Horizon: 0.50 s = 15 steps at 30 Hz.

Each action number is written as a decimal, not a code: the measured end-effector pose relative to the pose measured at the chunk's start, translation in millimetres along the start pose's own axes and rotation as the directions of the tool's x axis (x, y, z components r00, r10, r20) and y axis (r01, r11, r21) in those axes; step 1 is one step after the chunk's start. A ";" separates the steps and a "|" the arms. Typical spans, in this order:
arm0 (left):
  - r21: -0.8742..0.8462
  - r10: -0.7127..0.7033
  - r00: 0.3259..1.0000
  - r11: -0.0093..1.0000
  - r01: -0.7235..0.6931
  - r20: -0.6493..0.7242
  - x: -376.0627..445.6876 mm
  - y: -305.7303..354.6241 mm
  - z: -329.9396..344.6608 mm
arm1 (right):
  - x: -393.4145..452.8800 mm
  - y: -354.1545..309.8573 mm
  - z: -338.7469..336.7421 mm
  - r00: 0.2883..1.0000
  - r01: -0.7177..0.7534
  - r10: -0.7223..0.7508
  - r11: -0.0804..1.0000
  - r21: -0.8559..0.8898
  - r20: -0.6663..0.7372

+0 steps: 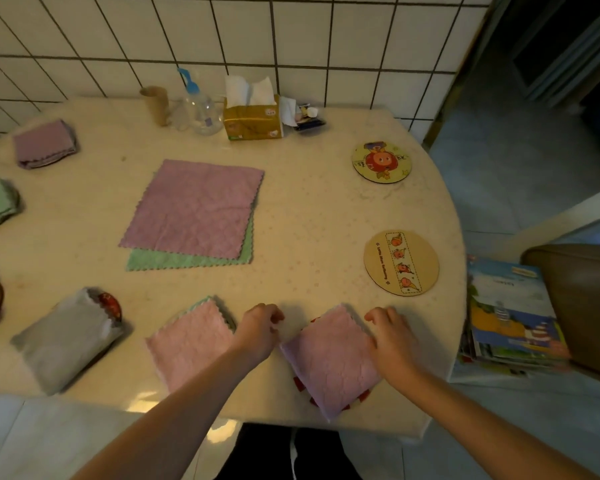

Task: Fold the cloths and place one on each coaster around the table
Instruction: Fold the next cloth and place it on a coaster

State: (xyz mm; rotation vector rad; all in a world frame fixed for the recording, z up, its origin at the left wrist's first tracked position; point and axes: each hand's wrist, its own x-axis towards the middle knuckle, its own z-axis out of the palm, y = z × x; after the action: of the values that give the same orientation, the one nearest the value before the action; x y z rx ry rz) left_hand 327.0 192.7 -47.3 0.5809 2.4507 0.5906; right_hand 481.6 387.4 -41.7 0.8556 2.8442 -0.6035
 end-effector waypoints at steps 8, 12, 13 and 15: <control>0.004 0.031 0.993 1.000 -0.031 -0.116 25.2 -51.2 -71.5 | 57.7 -88.4 10.8 0.964 0.266 -0.267 0.960 0.088 -0.006; 0.072 0.065 0.987 0.996 -0.055 -0.145 46.0 -94.6 -107.8 | 97.6 -140.8 27.6 0.949 0.312 -0.315 0.943 0.119 0.014; 0.099 0.082 0.986 0.993 -0.067 -0.147 53.2 -106.5 -116.7 | 110.3 -155.7 32.7 0.945 0.322 -0.327 0.938 0.127 0.020; 0.154 0.118 0.979 0.984 -0.093 -0.163 65.3 -122.3 -130.7 | 130.8 -180.3 38.5 0.939 0.334 -0.343 0.929 0.159 0.030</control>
State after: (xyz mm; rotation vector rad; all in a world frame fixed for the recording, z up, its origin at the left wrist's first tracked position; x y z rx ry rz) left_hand 166.5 90.4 -38.6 0.7514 2.6549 0.5258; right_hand 272.9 300.6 -43.6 0.3517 2.9423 -0.8777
